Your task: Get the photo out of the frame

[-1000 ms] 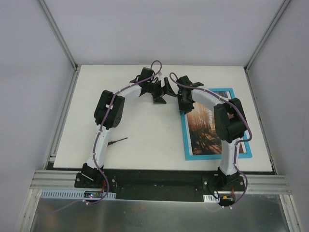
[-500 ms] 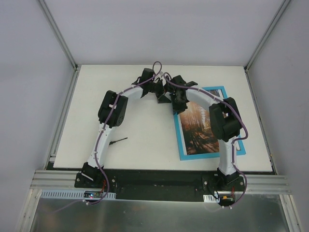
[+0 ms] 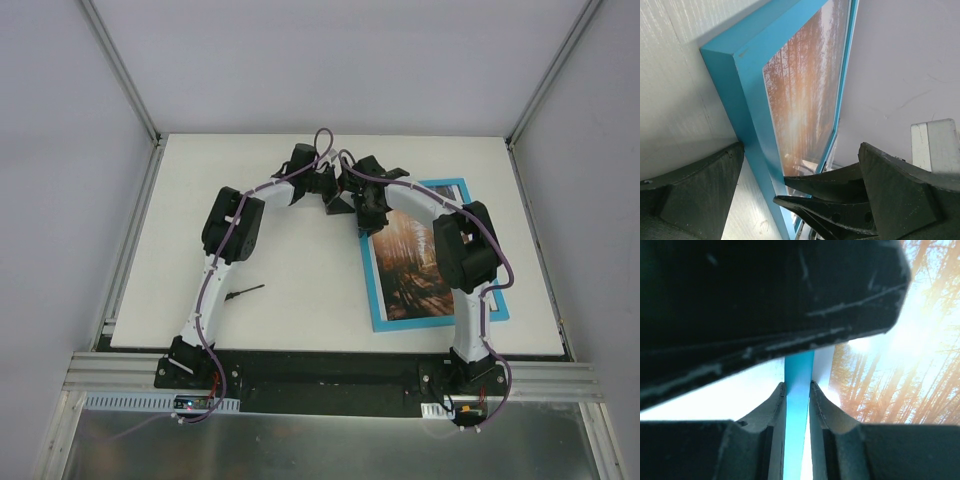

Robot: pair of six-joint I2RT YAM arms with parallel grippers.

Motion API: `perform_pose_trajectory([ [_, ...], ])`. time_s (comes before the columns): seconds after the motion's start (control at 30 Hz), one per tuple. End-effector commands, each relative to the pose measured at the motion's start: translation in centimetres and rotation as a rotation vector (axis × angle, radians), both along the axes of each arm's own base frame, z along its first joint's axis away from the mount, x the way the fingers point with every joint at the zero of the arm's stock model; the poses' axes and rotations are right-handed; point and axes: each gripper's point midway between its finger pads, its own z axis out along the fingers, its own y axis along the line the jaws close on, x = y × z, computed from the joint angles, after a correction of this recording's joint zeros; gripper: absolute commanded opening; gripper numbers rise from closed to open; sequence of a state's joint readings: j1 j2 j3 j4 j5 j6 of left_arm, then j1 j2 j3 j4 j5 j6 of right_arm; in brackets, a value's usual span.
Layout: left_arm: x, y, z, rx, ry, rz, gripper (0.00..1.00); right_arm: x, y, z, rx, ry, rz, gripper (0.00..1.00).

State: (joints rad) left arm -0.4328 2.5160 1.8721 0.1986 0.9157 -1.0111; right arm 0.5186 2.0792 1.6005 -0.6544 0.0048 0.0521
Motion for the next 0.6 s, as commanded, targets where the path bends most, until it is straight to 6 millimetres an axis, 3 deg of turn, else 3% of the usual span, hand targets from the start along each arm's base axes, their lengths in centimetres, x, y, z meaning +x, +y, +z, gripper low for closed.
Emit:
perform_pose_trajectory([
  [0.0, -0.8, 0.9, -0.7, 0.037, 0.034, 0.011, 0.99, 1.5, 1.2, 4.1, 0.071, -0.095, -0.006, 0.01],
  [0.17, -0.7, 1.9, 0.2, 0.037, 0.012, 0.026, 0.99, 1.5, 0.9, 4.6, 0.086, -0.109, -0.016, 0.01],
  [0.37, -1.3, 2.1, -1.4, 0.062, 0.034, 0.029, 0.99, 1.8, 0.9, 5.7, 0.113, -0.127, -0.023, 0.01],
  [0.57, -1.1, 1.1, -2.2, 0.065, 0.040, 0.022, 0.99, 1.2, 1.4, 5.8, 0.149, -0.110, -0.022, 0.01],
])
